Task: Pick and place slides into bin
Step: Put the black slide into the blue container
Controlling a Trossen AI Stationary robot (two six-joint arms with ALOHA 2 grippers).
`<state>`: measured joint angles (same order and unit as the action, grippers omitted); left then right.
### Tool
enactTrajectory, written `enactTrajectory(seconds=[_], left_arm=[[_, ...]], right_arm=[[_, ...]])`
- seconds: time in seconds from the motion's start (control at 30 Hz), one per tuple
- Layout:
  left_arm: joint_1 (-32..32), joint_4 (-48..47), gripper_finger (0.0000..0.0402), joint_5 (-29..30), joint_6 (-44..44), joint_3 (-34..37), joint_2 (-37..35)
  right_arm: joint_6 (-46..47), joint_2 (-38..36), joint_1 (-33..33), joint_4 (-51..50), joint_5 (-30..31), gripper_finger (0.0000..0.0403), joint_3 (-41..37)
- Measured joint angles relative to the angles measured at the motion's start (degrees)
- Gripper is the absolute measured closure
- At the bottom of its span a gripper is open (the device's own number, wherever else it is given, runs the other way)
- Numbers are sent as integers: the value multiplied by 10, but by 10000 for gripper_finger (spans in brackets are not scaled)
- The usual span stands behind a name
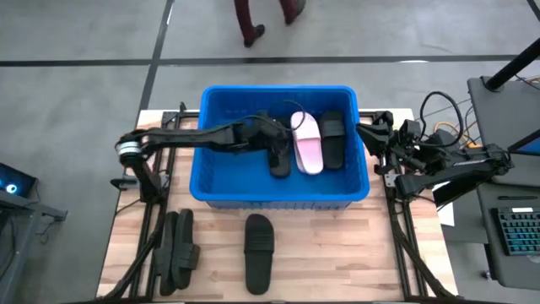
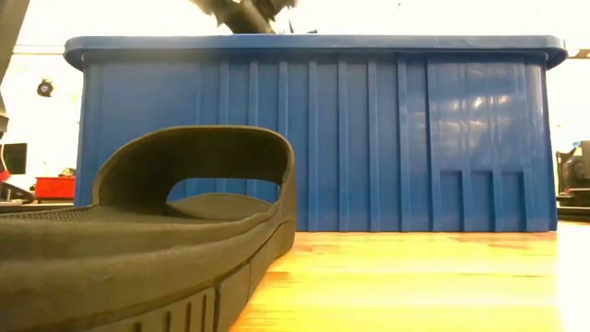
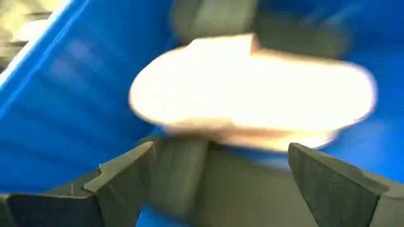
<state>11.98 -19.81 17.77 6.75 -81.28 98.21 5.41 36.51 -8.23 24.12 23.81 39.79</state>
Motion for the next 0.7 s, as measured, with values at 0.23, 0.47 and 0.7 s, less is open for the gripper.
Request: enactTrajectory(seconds=[0.23,0.47,0.7], left_arm=[[-50,4,57,-160,-67,2,-98],[-118,16,57,-178,-65,2,-157],[-195,28,57,-220,-177,3,-164]], right_arm=[[-14,-1,0,0,0,351,0],[-15,0,0,-11,2,351,0],[-12,0,0,-13,2,351,0]])
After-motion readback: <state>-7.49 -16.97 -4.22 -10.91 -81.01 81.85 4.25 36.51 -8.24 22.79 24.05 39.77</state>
